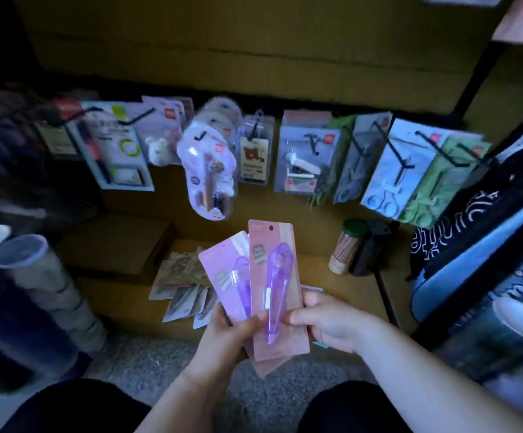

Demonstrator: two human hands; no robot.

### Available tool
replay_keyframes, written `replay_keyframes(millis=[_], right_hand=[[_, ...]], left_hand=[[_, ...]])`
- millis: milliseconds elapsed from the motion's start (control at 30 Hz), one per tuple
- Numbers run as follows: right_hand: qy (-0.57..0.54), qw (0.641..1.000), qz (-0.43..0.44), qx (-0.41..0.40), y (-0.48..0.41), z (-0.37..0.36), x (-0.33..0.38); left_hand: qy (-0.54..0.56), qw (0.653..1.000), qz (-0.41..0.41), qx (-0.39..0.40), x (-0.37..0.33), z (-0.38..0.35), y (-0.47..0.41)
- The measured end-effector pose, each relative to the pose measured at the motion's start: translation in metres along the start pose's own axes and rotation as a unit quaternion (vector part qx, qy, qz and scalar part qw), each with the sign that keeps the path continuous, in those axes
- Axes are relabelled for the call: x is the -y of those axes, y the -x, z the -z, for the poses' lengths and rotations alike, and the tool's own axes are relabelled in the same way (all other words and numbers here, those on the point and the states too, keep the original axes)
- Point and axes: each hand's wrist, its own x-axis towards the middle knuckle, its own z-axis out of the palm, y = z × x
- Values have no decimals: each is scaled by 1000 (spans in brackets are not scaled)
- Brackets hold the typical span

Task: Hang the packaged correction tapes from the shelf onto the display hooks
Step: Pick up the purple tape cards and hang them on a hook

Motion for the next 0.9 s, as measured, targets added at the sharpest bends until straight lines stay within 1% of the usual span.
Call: replay_keyframes(millis=[67, 167, 233, 333, 467, 600, 733, 900], right_hand=[[23, 999, 33, 0, 19, -17, 15], [54, 994, 95, -27, 44, -36, 49], [67, 986, 144, -45, 60, -47, 75], [74, 972, 212, -61, 82, -61, 110], [80, 958, 261, -87, 105, -77, 152], [47, 944, 310, -104, 123, -88, 186], [11, 939, 329, -97, 126, -97, 210], [51, 930, 332, -149, 108, -103, 237]], left_hand=[[-9, 999, -31, -13, -19, -1, 19], [-34, 995, -94, -26, -55, -8, 35], [-35, 989, -139, -35, -82, -16, 43], [-30, 979, -199, -28, -121, -29, 53], [-40, 964, -261, -39, -164, -44, 62], [-38, 964, -263, 2, -199, -54, 68], [-33, 963, -266, 11, -224, -54, 63], [-50, 962, -269, 12, -244, -44, 48]])
